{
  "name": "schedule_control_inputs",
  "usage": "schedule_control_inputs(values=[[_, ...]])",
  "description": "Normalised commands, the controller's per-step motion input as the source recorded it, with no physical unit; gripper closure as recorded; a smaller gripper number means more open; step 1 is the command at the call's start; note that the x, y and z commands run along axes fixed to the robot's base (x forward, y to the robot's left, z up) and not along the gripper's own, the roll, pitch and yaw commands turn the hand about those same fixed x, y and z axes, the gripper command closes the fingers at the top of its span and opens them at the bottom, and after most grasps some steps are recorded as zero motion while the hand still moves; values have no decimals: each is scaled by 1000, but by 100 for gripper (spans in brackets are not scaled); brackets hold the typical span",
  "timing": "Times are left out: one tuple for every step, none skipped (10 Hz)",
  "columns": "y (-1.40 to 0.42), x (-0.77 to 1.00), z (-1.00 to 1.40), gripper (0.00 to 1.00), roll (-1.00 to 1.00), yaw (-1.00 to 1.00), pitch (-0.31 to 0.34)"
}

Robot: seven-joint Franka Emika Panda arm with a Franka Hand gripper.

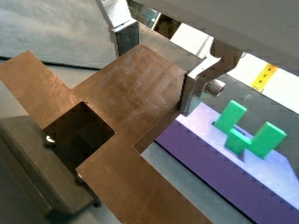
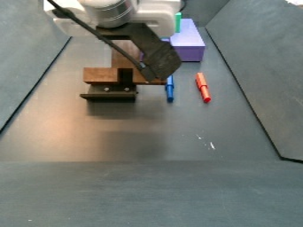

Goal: Pick up the brown object. Move up. Place the brown object on the fixture. Regrasp the brown object. Move to above the board. Insert the brown object.
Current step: Place the brown object on the fixture.

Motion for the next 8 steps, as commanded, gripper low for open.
schedule_control_inputs(values=[[-143, 669, -80, 100, -303, -151, -123], [-80, 551, -263, 100, -263, -223, -249], [0, 346, -371, 100, -91, -146, -214], [43, 0, -369, 100, 0, 66, -146], [40, 0, -369, 100, 0, 137, -149], [0, 191, -174, 100, 80, 149, 0], [0, 354, 0, 100, 46, 83, 0], [83, 429, 0, 100, 0, 29, 6]])
